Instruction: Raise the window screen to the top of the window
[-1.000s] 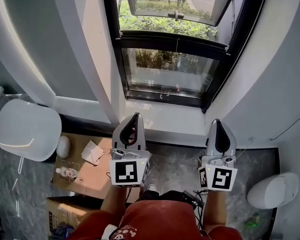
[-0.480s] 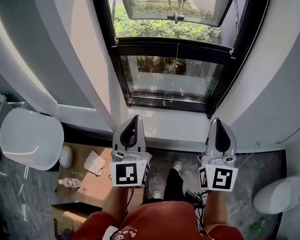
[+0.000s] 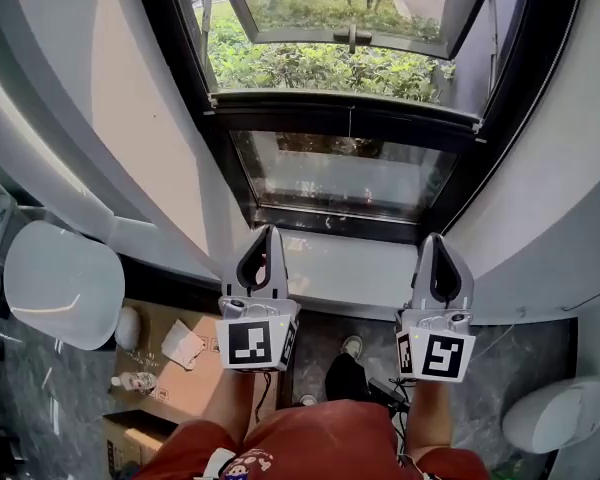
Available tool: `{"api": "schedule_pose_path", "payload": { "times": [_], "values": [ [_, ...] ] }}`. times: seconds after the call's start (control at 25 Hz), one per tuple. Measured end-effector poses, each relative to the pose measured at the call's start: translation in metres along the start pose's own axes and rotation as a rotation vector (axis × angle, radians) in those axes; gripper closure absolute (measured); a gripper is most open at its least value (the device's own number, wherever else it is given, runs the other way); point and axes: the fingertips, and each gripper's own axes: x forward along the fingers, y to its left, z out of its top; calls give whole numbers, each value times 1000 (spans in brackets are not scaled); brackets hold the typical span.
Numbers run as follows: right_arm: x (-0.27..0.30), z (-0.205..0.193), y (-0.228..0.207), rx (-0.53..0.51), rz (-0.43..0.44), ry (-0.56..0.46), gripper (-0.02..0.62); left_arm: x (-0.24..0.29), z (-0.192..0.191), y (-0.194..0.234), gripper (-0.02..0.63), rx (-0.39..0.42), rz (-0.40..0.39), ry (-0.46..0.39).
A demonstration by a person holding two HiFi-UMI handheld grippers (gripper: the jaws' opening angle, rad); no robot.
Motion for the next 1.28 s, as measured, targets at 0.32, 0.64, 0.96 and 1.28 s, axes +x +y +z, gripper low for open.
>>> {"api": "schedule_pose_path", "payload": {
  "times": [0.32, 0.64, 0.96, 1.28],
  "values": [
    [60, -28, -58, 52, -7, -7, 586, 85, -2, -19, 600, 14, 6, -12],
    [105, -51, -108, 90, 1, -8, 586, 145, -4, -38, 600, 15, 36, -21],
    [143, -69, -113, 126, 35, -8, 586, 172, -11, -35, 600, 60, 64, 10],
    [172, -76, -104, 67, 32, 13, 586, 201, -24, -16, 600, 38, 43, 4]
  ]
}}
